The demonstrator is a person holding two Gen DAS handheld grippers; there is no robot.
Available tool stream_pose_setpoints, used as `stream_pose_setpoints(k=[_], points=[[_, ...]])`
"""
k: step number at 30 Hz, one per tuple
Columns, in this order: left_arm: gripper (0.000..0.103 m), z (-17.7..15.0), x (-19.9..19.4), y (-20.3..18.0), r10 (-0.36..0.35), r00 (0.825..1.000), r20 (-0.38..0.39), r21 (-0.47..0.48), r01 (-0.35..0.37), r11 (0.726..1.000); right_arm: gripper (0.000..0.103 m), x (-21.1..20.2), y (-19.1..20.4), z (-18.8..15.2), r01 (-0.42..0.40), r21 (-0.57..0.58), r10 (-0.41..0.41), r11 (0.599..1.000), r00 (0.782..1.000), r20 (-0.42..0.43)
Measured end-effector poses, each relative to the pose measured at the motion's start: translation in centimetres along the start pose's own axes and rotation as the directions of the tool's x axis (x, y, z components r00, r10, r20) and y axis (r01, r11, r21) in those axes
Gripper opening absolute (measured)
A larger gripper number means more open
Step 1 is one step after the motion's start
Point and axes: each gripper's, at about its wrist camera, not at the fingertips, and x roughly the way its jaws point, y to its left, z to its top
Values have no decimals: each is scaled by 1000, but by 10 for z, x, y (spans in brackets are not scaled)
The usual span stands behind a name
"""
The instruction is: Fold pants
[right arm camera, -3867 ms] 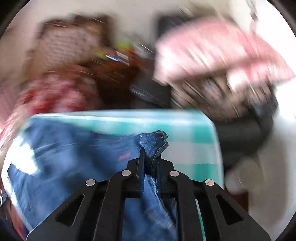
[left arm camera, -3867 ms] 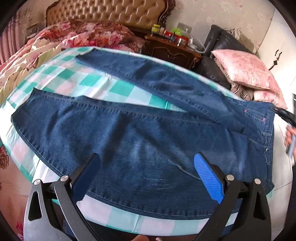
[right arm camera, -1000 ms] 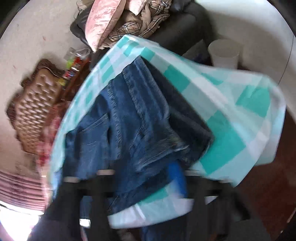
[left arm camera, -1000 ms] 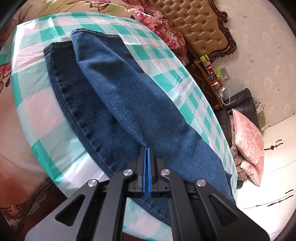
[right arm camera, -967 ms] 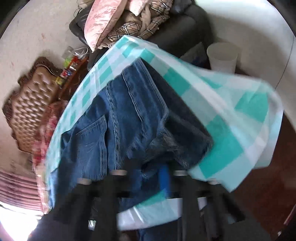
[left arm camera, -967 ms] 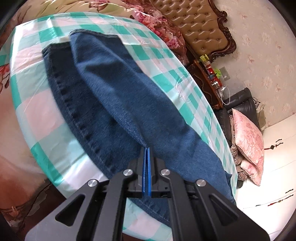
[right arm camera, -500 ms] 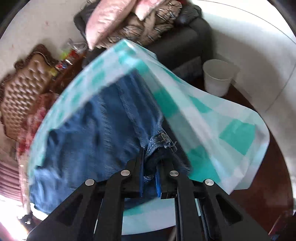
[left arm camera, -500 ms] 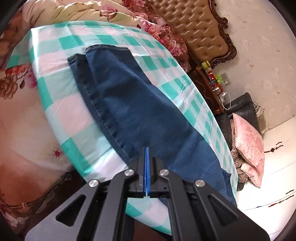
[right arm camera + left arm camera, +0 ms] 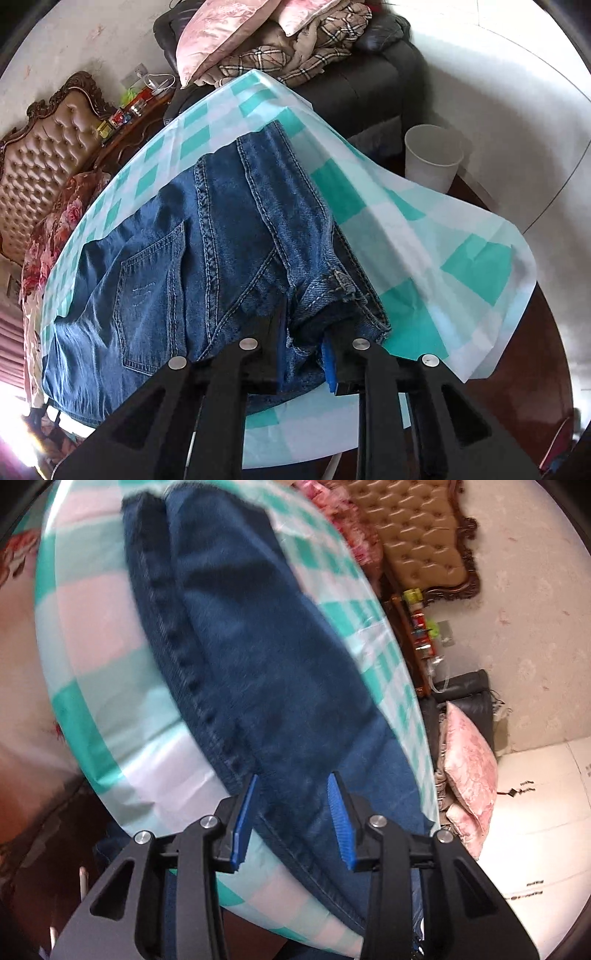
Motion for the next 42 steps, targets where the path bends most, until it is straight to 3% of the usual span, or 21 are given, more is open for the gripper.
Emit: stream_pose_setpoints(k=[3, 5, 6, 7, 8, 11, 14, 16, 19, 23, 29, 32, 35, 37, 39, 41, 42], points=[[39, 2, 11, 1, -6, 1000, -10, -15, 5, 1000, 22, 0, 2, 1, -8, -13, 8, 1000, 1000, 3], [33, 6, 15, 0, -5, 1000, -13, -19, 4, 1000, 15, 1, 3, 1, 3, -27, -3, 1000, 1000, 2], [23, 9, 19, -2, 2, 1000, -19, -15, -2, 1000, 14, 3, 5, 2, 7, -32, -7, 999, 1000, 2], [1, 12, 22, -3, 21, 1000, -20, -7, -21, 1000, 13, 3, 5, 3, 6, -32, -6, 999, 1000, 1], [0, 13, 21, -5, 36, 999, -11, 2, -36, 999, 12, 1, 7, 5, 1, -32, -1, 999, 1000, 4], [0, 0, -11, -21, 48, 997, 67, 52, -52, 997, 11, -19, 10, 8, -45, -38, 46, 998, 998, 33], [0, -15, -31, -25, 79, 992, 98, 82, -87, 993, 10, -46, 1, 12, -89, -23, 91, 996, 994, 67], [0, -21, -25, -16, 134, 988, 72, 83, -139, 987, 10, -39, 2, 10, -15, -59, 19, 998, 998, 55], [0, -19, -19, 2, 129, 991, 41, 29, -131, 991, 10, -23, 3, 5, 38, -74, -36, 997, 999, 19], [0, -12, -16, -10, 108, 992, 61, 92, -113, 989, 10, -34, 9, 9, 23, -94, -16, 995, 997, 70], [0, 8, 7, -28, 111, 993, 29, 93, -114, 989, 10, -10, 27, 29, 41, -114, -36, 993, 998, 46], [0, 33, 8, -70, 82, 996, 31, 141, -86, 986, 10, -23, 54, 54, 6, -156, 5, 988, 997, 73], [0, 71, 10, -133, 61, 997, 57, 207, -71, 976, 9, -37, 98, 106, -36, -211, 57, 977, 994, 93], [0, 89, -11, -181, 16, 990, 141, 259, -53, 964, 9, -65, 120, 135, -75, -214, 114, 974, 977, 180], [0, 81, -45, -213, -34, 969, 245, 348, -55, 936, 9, -98, 127, 143, -98, -207, 152, 973, 951, 267], [0, 70, -58, -209, -29, 963, 268, 367, -74, 927, 10, -110, 119, 130, -80, -215, 145, 973, 941, 307], [0, 63, -57, -194, -19, 970, 243, 359, -72, 931, 10, -104, 110, 124, -73, -199, 130, 977, 949, 287]])
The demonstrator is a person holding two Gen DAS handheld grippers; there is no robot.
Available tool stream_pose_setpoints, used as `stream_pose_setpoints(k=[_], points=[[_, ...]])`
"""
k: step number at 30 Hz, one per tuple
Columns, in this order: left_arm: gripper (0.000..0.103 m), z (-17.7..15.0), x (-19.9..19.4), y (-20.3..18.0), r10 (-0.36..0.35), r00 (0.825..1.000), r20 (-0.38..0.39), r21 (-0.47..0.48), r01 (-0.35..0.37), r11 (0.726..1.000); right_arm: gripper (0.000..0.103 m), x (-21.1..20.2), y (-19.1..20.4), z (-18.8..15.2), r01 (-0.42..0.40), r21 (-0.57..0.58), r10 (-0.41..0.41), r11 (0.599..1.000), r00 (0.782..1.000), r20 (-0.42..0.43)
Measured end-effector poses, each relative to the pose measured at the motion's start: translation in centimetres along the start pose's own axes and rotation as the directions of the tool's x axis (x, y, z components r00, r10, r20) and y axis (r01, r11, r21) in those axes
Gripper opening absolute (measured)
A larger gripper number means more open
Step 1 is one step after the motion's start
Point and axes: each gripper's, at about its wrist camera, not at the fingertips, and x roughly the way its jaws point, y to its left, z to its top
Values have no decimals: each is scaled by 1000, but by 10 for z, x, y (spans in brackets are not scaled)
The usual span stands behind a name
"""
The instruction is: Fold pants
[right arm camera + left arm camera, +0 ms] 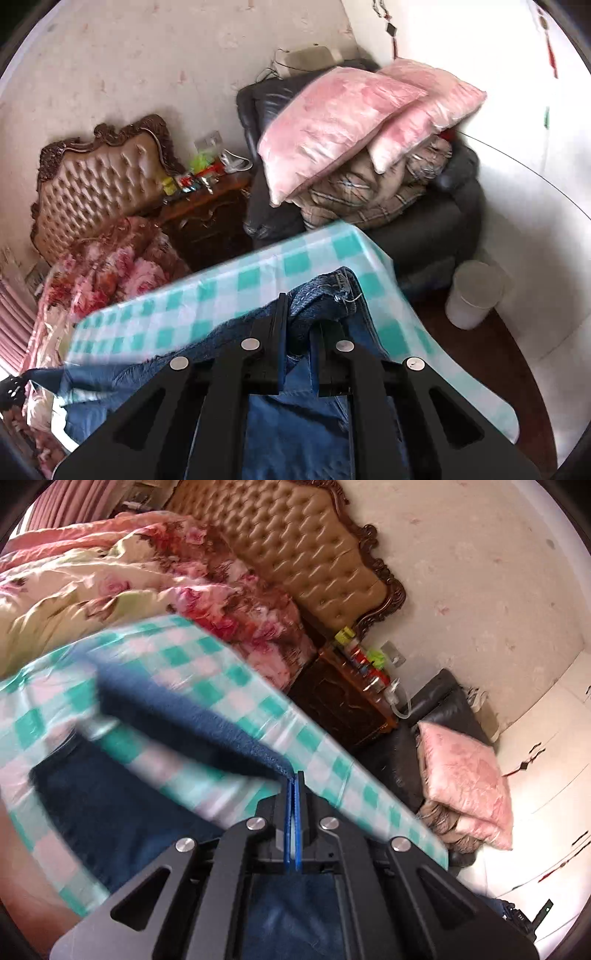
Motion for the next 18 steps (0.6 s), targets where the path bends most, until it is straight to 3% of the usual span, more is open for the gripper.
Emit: stream_pose_setpoints(k=[2, 4, 6, 10, 12, 16, 18], points=[[0, -30, 6, 26, 17, 997, -76, -25, -19, 1000, 9, 12, -22, -36, 42, 25, -40, 999, 996, -79], [0, -70, 11, 54, 95, 987, -127, -11, -97, 995, 9, 21, -41, -69, 87, 27, -82, 996, 987, -135], [0, -105, 21, 93, 111, 972, -206, -74, -128, 989, 9, 33, -67, -105, 110, 79, -91, 991, 973, -213], [0, -130, 40, 127, 115, 958, -263, -126, -152, 980, 9, 63, -93, -150, 163, 110, -119, 981, 938, -326], [0, -125, 42, 129, 91, 961, -260, -148, -133, 980, 9, 64, -89, -147, 171, 95, -132, 981, 938, -322], [0, -116, 9, 106, 62, 980, -189, -115, -85, 990, 9, 25, -76, -123, 95, 121, -67, 988, 974, -215], [0, -128, 7, 112, 84, 975, -205, -126, -112, 986, 9, 24, -80, -126, 128, 102, -103, 986, 971, -218]])
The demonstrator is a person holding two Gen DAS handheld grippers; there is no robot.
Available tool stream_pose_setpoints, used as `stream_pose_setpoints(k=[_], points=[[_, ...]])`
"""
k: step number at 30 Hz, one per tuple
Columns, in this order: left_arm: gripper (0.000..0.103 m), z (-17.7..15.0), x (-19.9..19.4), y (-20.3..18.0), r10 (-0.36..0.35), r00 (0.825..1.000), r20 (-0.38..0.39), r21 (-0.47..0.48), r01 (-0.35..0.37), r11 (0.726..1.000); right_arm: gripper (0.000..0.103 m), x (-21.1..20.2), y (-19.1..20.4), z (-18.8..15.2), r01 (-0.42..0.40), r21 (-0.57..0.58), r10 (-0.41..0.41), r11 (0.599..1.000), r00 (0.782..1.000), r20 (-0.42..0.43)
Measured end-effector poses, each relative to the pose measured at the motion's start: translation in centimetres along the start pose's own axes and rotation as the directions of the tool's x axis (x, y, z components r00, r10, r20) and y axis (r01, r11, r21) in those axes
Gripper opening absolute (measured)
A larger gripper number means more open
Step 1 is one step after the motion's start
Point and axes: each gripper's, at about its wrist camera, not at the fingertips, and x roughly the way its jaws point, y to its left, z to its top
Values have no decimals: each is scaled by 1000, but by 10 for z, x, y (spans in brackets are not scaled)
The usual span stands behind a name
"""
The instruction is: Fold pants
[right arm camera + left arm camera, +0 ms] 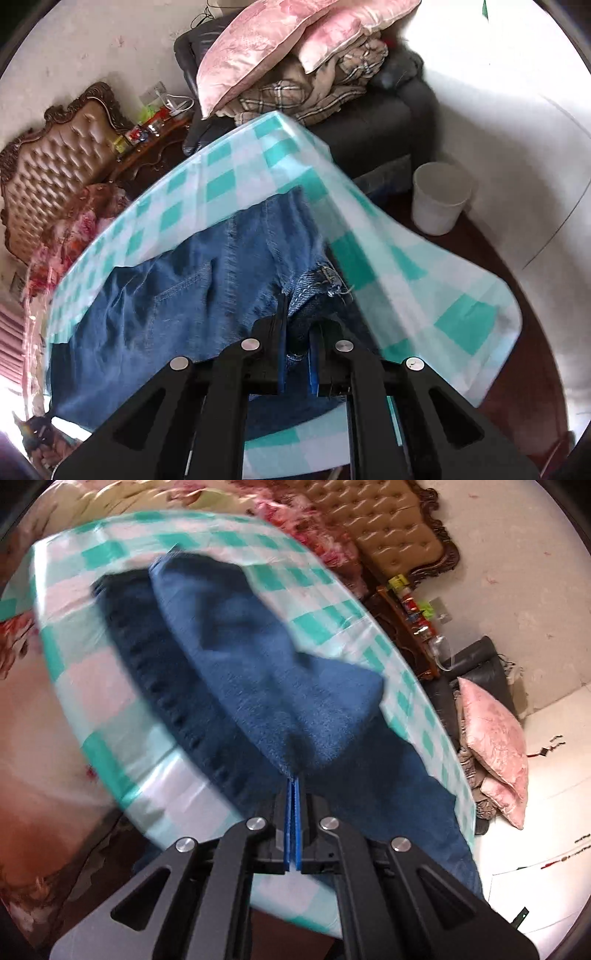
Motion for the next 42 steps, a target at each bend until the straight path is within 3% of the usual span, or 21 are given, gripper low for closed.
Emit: stream_pose_setpoints(k=[3, 6, 10, 12, 13, 14, 16, 20, 22, 27, 29, 31, 34, 36, 38, 42], points=[[0, -15, 15, 22, 13, 998, -54, -53, -16, 998, 9, 21, -14, -8, 25, 48, -22, 999, 998, -65], [0, -19, 21, 28, 20, 998, -59, -52, -23, 998, 9, 18, -8, -11, 45, 16, -45, 999, 998, -42], [1, -18, 34, 33, 1, 997, -77, -52, -5, 999, 9, 15, -19, -11, 0, 76, 3, 997, 999, -42], [2, -16, 34, 36, -23, 996, -88, -48, 19, 999, 9, 25, -18, -16, 38, 53, -35, 998, 998, -59], [6, -12, 30, 40, -45, 995, -84, -61, 40, 997, 9, 32, -17, -18, 60, 41, -57, 997, 995, -77], [18, -3, 18, 45, -56, 997, -44, -59, 54, 997, 9, 41, -18, -22, 75, 40, -71, 996, 993, -94], [30, 22, -8, 61, -26, 998, 52, -79, 30, 996, 9, 40, -14, -22, 94, 16, -92, 995, 992, -82], [30, 86, -36, 90, 26, 988, 154, -82, -14, 997, 9, 43, -9, -19, 119, -8, -119, 993, 989, -88], [30, 125, -28, 103, 49, 990, 136, -76, -39, 996, 9, 42, -9, -19, 124, -8, -124, 992, 988, -89], [28, 169, 5, 118, 85, 996, 11, -87, -84, 993, 9, 42, -8, -20, 127, -7, -128, 992, 988, -87], [27, 171, 15, 120, 88, 995, -45, -80, -91, 993, 9, 41, -8, -21, 124, -5, -124, 992, 988, -88], [22, 169, 14, 123, 85, 995, -48, -92, -89, 992, 9, 42, -8, -20, 120, -5, -120, 993, 989, -90], [2, 168, 17, 123, 20, 998, -64, -66, -24, 998, 10, 43, -9, -19, 115, -10, -115, 993, 989, -90], [1, 165, 11, 113, 21, 999, -29, -12, -22, 1000, 10, 43, -9, -19, 115, -12, -116, 993, 989, -91], [1, 160, -3, 93, -22, 999, 23, 36, 21, 999, 10, 43, -10, -19, 112, -14, -112, 994, 989, -91], [1, 147, -51, 30, -25, 991, 129, 188, 0, 982, 10, 43, -12, -19, 103, -5, -103, 995, 990, -94]])
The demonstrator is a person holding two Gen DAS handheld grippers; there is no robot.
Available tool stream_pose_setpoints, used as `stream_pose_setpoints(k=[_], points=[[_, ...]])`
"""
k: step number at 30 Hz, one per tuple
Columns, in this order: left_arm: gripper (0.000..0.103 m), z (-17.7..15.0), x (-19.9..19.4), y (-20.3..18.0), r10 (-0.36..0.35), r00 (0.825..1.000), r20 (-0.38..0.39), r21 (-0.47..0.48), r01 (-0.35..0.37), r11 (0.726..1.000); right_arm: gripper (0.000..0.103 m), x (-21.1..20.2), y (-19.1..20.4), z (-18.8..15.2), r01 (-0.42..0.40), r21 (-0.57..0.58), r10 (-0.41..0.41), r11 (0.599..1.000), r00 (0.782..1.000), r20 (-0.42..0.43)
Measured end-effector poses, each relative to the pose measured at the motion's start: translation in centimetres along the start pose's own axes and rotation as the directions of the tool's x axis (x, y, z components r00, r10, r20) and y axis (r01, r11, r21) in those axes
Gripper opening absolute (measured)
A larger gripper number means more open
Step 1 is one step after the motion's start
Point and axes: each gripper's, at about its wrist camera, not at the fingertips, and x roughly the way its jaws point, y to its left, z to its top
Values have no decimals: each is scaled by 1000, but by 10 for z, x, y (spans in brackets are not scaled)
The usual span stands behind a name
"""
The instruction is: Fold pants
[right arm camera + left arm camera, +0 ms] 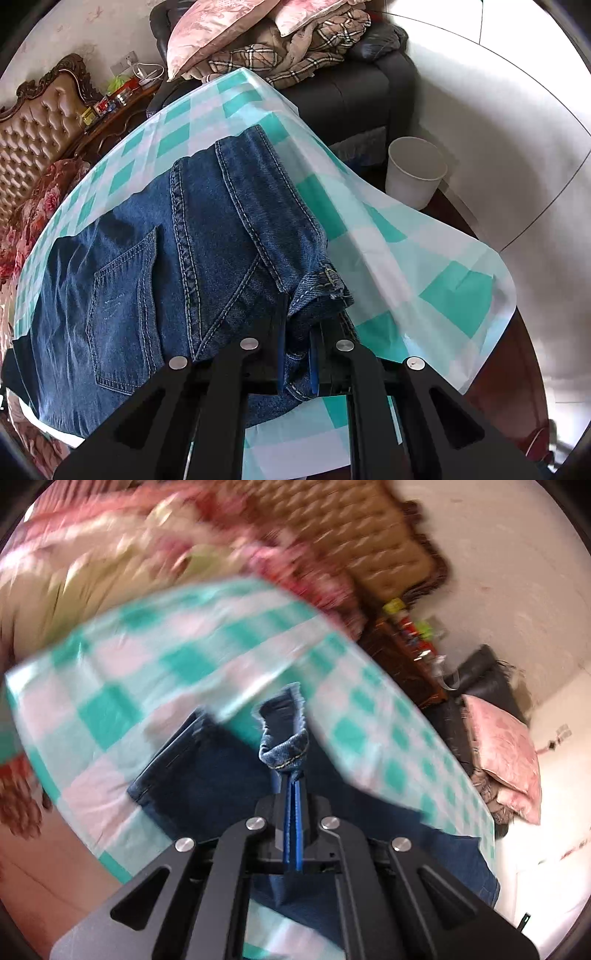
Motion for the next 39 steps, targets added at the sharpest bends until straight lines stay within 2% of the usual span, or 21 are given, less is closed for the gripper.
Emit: stream_pose_setpoints(k=[3, 4, 6, 8, 10, 11, 14, 17, 19, 21, 23, 24, 26, 29, 31, 33, 35, 39], points=[[1, 13, -41, -42, 39, 992, 120, 89, -50, 995, 10, 1, 2, 2, 6, -6, -6, 1000, 1000, -8], [1, 14, -51, -46, 60, 988, 139, 81, -72, 994, 10, 0, 2, 3, 2, -5, -2, 1000, 1000, -10], [1, 4, -63, -34, 135, 981, 139, -18, -134, 991, 10, -1, -1, 4, -18, 6, 18, 1000, 1000, -13], [1, -8, -49, -7, 228, 970, 90, -84, -221, 972, 10, -1, -4, 5, -34, 16, 35, 999, 999, -13], [1, -23, -7, 46, 258, 963, -75, -169, -267, 949, 10, 2, -3, 5, -30, 11, 30, 999, 999, -16], [1, -31, 4, 65, 291, 949, -120, -204, -310, 929, 10, 2, -2, 6, -25, 5, 25, 1000, 1000, -16], [1, -38, 11, 81, 295, 947, -128, -211, -317, 925, 10, -1, -3, 7, -35, -1, 35, 999, 999, -15], [1, -20, 16, 69, 291, 949, -121, -191, -310, 931, 10, 0, -4, 7, -38, 8, 38, 999, 999, -20], [1, 7, 16, 29, 245, 968, -60, -101, -250, 963, 10, 1, 0, 7, -21, 3, 21, 1000, 1000, -21], [1, 36, 13, -20, 207, 978, 16, 14, -207, 978, 10, 1, 2, 8, -8, 0, 8, 1000, 1000, -20], [1, 58, 6, -49, 171, 982, 76, 66, -176, 982, 10, 1, 2, 8, -7, 7, 7, 1000, 1000, -20], [1, 65, 5, -54, 169, 982, 86, 55, -174, 983, 10, 0, 2, 7, -8, 10, 8, 1000, 1000, -19], [1, 67, 2, -46, 175, 981, 80, 8, -176, 984, 10, -2, 1, 5, -13, 13, 13, 1000, 1000, -14], [1, 44, -4, -23, 225, 971, 74, -11, -225, 974, 10, -4, -2, 4, -29, 15, 29, 999, 999, -13], [1, 22, -5, 13, 261, 965, 36, -66, -258, 964, 10, -1, -2, 6, -30, 12, 30, 999, 999, -22], [1, -5, 5, 57, 280, 959, -53, -145, -285, 947, 10, -2, -1, 8, -32, 6, 32, 999, 999, -21], [1, -22, 15, 85, 279, 955, -104, -149, -292, 945, 10, -4, -1, 10, -42, 6, 42, 999, 999, -17], [2, -32, 17, 98, 252, 963, -100, -121, -263, 957, 9, -10, -4, 13, -66, 16, 66, 998, 998, -14]])
